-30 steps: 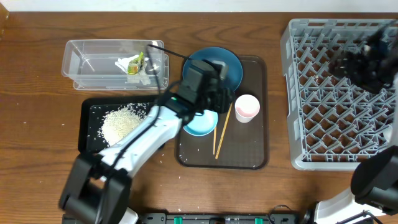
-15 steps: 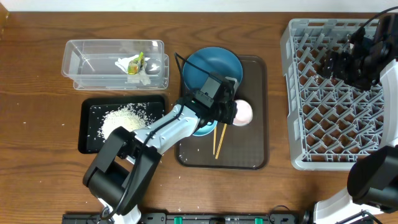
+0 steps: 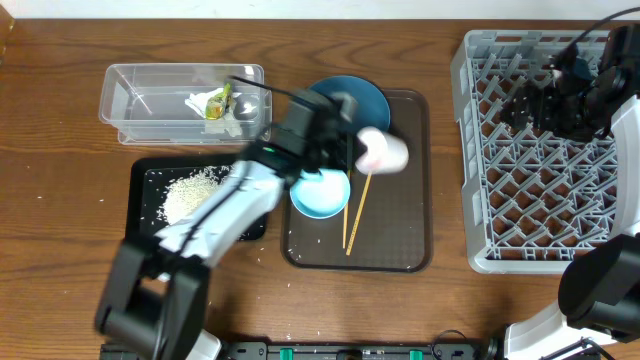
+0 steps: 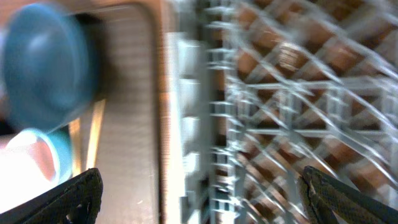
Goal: Sort waste into correct bins and load items into the dishwasher rack
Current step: 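Lift the pink cup and hand it to the right gripper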
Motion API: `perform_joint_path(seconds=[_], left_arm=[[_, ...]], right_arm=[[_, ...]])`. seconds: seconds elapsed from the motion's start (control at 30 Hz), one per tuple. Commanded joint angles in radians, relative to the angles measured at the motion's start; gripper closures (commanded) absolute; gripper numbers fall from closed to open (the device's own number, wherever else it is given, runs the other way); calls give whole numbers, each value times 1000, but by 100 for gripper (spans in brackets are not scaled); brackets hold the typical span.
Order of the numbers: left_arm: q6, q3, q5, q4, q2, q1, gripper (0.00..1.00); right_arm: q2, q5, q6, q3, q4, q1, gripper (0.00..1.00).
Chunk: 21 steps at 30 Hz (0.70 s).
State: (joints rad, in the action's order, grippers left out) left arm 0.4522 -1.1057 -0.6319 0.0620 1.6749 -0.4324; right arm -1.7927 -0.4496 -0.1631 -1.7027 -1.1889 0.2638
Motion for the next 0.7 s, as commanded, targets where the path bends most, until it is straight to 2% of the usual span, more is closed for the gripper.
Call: perform_joint_path(seconds=[0.0,0.13,0.27,0.5,0.67], left_arm=[[154,-5,-346,-91,-26,101,94],[292,-5,-588,-262,-23,174,94],[404,-5,-718,-364,-23,185,94],[422,-5,-726,-363,-23,182,94],[422,-5,-719,-363,-23,183,94]], right_arm=[[1,-370,-305,-2,-27,-35,1],[1,-538,-544,6,-85,-111,3],[1,-574,-607,6,-77,-208,3],[1,-640,-681,6,-66,-353,1],[1,-637,-684,6,-61,-398,1]])
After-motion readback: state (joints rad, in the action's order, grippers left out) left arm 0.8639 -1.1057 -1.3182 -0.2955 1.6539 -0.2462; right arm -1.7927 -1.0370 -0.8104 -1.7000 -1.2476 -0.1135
